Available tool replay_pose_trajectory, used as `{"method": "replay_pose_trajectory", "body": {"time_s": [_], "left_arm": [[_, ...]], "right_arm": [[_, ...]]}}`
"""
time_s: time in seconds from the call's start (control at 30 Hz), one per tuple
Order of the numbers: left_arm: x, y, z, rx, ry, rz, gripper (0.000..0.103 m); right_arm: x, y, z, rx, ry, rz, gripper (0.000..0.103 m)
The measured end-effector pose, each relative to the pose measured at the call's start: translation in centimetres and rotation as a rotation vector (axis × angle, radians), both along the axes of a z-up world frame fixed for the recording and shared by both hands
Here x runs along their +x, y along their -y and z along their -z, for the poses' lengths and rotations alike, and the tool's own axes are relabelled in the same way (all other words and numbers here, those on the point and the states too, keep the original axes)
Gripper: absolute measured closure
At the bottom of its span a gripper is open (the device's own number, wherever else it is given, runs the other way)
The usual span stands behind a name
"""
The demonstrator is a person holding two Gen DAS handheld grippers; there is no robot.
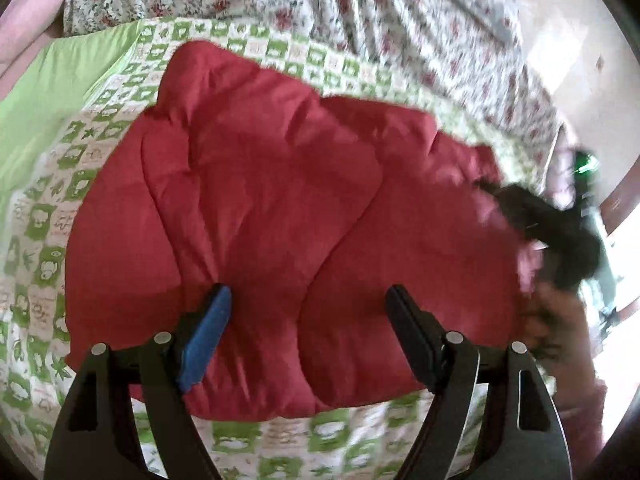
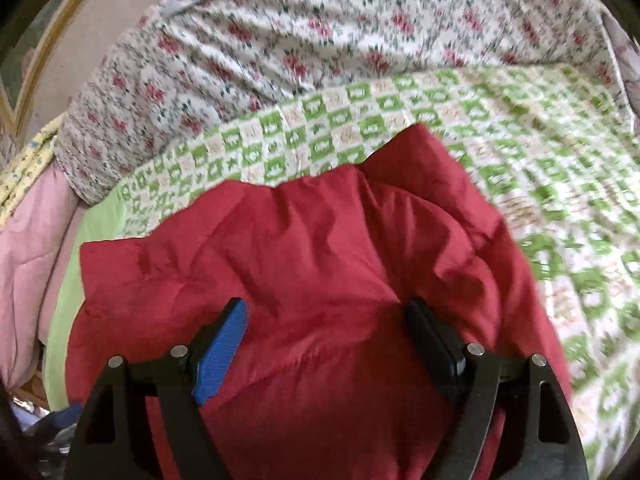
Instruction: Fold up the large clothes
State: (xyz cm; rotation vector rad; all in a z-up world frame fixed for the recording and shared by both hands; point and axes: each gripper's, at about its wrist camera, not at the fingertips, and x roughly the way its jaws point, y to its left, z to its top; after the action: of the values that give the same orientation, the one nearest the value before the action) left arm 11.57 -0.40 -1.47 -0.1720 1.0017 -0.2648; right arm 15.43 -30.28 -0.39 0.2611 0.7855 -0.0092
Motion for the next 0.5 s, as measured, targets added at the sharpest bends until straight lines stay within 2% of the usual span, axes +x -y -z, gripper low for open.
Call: {"method": "replay_pose_trajectory", "body": {"time_s": [0.13,0.23,0.3,0.4,0.5], "left_arm": [[0.7,0.5,0.9,0.029,0.001,0.001,0.022],[0.7,1.3,1.0,0.078,0.022,0.003,0.022],[0.5,1.3,1.2,0.086,0.030,0.000,0.021],[0.5,1.2,1.3,0.087,0.036,0.003,0.021],[0.2,1.3,1.5,0.103,0.048,0.007,0.020]], "right_arm": [[-5.0,-2.1,-2.2,-0.024,0.068,-0.060,0.020],[-8.2,-4.5,-2.3,-0.061,0.073,-0.130,0.020],[-9.5,-6.0,-1.1,-0.122,0.049,-0.161,0.020],[-9.5,-6.7,1.4,-0.248,-0.015,-0.131,0.020],[-9.3,-5.2,2.3,-0.246,-0.033,-0.077,0.016]]}}
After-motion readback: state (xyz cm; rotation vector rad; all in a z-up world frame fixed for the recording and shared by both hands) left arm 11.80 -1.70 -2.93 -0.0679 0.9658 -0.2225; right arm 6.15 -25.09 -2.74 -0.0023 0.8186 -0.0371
